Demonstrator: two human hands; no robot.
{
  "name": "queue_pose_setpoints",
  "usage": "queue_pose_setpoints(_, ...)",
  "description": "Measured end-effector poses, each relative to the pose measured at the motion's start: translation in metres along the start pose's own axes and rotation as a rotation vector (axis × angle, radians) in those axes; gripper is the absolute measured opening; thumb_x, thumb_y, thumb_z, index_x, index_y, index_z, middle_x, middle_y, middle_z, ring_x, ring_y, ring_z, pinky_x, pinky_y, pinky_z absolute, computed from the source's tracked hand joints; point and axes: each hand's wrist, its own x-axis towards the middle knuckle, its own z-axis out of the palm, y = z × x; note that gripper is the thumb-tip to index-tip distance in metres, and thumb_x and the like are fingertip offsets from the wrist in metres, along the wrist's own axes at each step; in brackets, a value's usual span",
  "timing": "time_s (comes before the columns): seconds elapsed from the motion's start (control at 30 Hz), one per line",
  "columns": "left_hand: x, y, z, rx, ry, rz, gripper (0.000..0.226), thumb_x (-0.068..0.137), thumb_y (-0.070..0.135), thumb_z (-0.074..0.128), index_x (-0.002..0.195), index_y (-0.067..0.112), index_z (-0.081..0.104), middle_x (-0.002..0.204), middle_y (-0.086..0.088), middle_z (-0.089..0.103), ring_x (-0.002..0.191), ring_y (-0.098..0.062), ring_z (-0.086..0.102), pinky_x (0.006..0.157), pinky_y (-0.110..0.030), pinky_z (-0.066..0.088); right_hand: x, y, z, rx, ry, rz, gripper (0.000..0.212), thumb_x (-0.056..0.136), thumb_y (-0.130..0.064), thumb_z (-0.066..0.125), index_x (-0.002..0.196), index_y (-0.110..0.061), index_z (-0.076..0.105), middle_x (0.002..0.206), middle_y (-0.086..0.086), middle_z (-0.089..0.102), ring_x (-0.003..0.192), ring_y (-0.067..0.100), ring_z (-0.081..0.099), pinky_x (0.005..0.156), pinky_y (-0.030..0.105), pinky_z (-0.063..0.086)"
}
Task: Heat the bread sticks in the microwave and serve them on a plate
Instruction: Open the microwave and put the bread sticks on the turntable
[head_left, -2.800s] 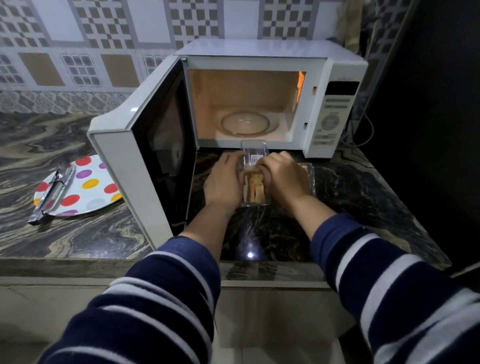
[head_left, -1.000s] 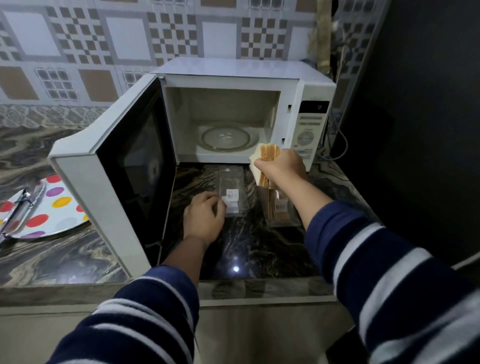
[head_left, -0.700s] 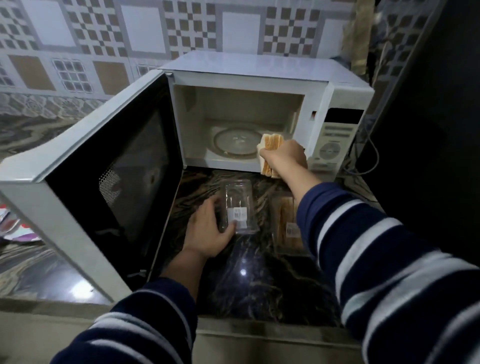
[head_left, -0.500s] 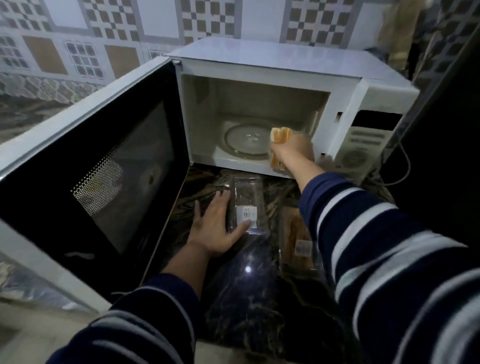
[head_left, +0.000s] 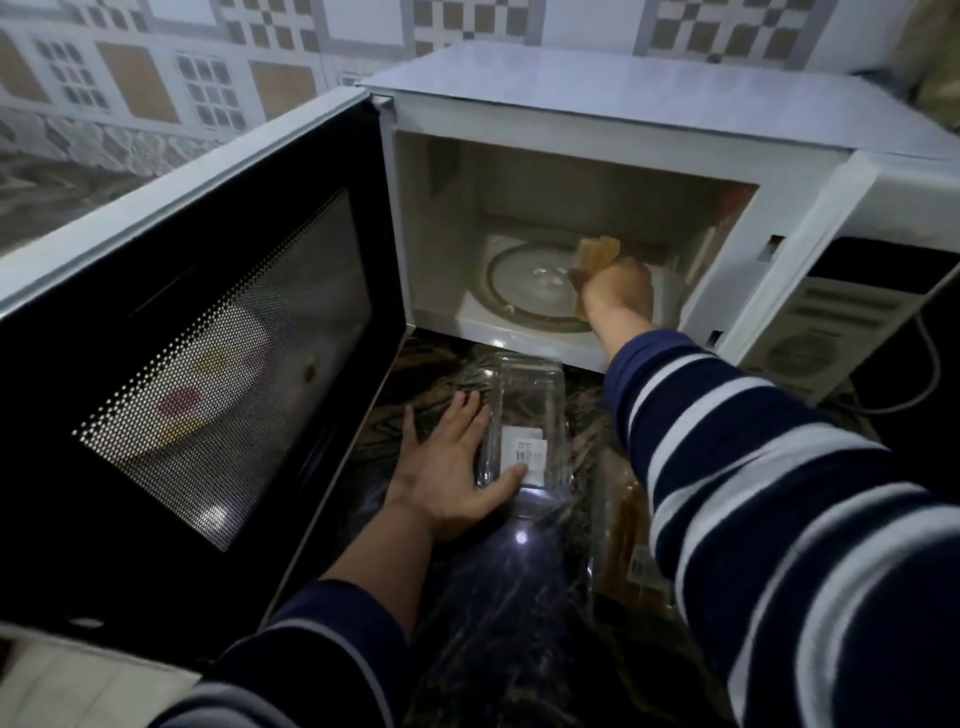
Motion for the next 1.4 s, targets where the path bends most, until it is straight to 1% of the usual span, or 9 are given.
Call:
queue_pose_setpoints(0.23, 0.000, -0.001, 0.001, -0.039, 0.018, 0.001, 0.100, 0.073, 0.081, 0.015, 0.154, 0.023, 0.003, 0.161, 0.007, 0.003, 0.146, -0.004, -0.006, 0.113, -0.052, -0.017, -0.016, 0.000, -0.008, -0.155, 0.015, -0.011, 0.063, 0.076, -0.053, 0.072, 0.122, -0.011, 0.058, 0.120, 0.009, 0.062, 0.110, 0.029, 0.057, 0.089, 0.039, 0.050)
queue_pose_setpoints(0.43, -0.015, 0.002, -0.007, -0.132, -0.023, -0.043, 0.104, 0.077, 0.078, 0.032, 0.151, 0.021, -0.012, 0.161, 0.001, 0.007, 0.148, -0.009, 0.000, 0.113, -0.056, -0.017, -0.077, 0.019, -0.026, -0.255, 0.014, -0.133, 0.032, 0.089, -0.037, 0.055, 0.116, -0.020, 0.062, 0.115, 0.008, 0.063, 0.107, 0.033, 0.056, 0.090, 0.041, 0.049)
queue_pose_setpoints(0.63, -0.049, 0.001, -0.019, -0.143, -0.062, -0.059, 0.095, 0.083, 0.072, 0.036, 0.152, 0.022, -0.008, 0.161, -0.001, 0.007, 0.148, -0.012, -0.003, 0.114, -0.058, -0.011, -0.154, 0.051, -0.062, -0.384, 0.046, -0.237, 0.036, 0.092, -0.037, 0.052, 0.124, -0.020, 0.058, 0.124, 0.008, 0.054, 0.114, 0.032, 0.048, 0.093, 0.040, 0.045)
queue_pose_setpoints(0.8, -0.080, 0.013, -0.033, -0.194, 0.234, -0.014, 0.074, 0.093, 0.055, 0.038, 0.150, 0.014, 0.016, 0.156, -0.005, 0.024, 0.144, -0.020, 0.016, 0.115, -0.048, 0.015, -0.226, 0.087, -0.088, -0.373, 0.028, -0.377, 0.032, 0.091, -0.033, 0.056, 0.122, -0.024, 0.059, 0.122, 0.004, 0.053, 0.117, 0.027, 0.045, 0.098, 0.041, 0.041)
queue_pose_setpoints(0.93, -0.109, 0.045, -0.036, -0.076, 0.442, 0.073, 0.045, 0.085, 0.032, 0.053, 0.124, 0.010, 0.045, 0.126, -0.011, 0.045, 0.115, -0.030, 0.042, 0.088, -0.044, 0.040, -0.272, 0.115, -0.096, -0.384, 0.035, -0.384, 0.028, 0.090, -0.027, 0.058, 0.115, -0.020, 0.064, 0.118, 0.005, 0.055, 0.110, 0.029, 0.047, 0.094, 0.040, 0.042)
queue_pose_setpoints(1.07, -0.121, 0.081, -0.026, -0.484, 0.243, 0.109, 0.018, 0.087, 0.015, 0.052, 0.105, 0.014, 0.056, 0.113, -0.009, 0.058, 0.102, -0.030, 0.058, 0.083, -0.039, 0.049, -0.293, 0.137, -0.098, -0.446, -0.039, -0.378, 0.033, 0.089, -0.028, 0.060, 0.121, -0.020, 0.064, 0.116, 0.003, 0.059, 0.106, 0.027, 0.051, 0.090, 0.038, 0.045)
queue_pose_setpoints(1.2, -0.118, 0.106, -0.011, -0.740, -0.001, -0.104, 0.023, 0.091, 0.013, 0.053, 0.110, 0.005, 0.062, 0.106, -0.017, 0.068, 0.099, -0.033, 0.065, 0.087, -0.038, 0.053, -0.294, 0.153, -0.101, -0.427, -0.131, -0.334, 0.023, 0.089, -0.021, 0.062, 0.108, -0.013, 0.070, 0.109, 0.007, 0.065, 0.101, 0.027, 0.061, 0.087, 0.038, 0.050)
queue_pose_setpoints(1.27, -0.117, 0.115, -0.006, -1.014, -0.127, -0.217, 0.020, 0.093, 0.009, 0.054, 0.110, 0.000, 0.061, 0.088, -0.014, 0.067, 0.080, -0.031, 0.068, 0.076, -0.042, 0.058, -0.292, 0.158, -0.103, -0.420, -0.145, -0.320, 0.018, 0.088, -0.015, 0.062, 0.101, -0.012, 0.074, 0.105, 0.008, 0.068, 0.098, 0.027, 0.064, 0.086, 0.039, 0.051)
queue_pose_setpoints(1.4, -0.120, 0.117, 0.000, -1.360, -0.145, -0.356, 0.020, 0.088, -0.001, 0.061, 0.105, 0.009, 0.058, 0.076, -0.005, 0.062, 0.065, -0.018, 0.062, 0.065, -0.030, 0.054, -0.288, 0.160, -0.106, -0.368, -0.145, -0.320, 0.017, 0.089, -0.017, 0.061, 0.097, -0.018, 0.076, 0.103, 0.005, 0.071, 0.095, 0.024, 0.065, 0.087, 0.038, 0.052)
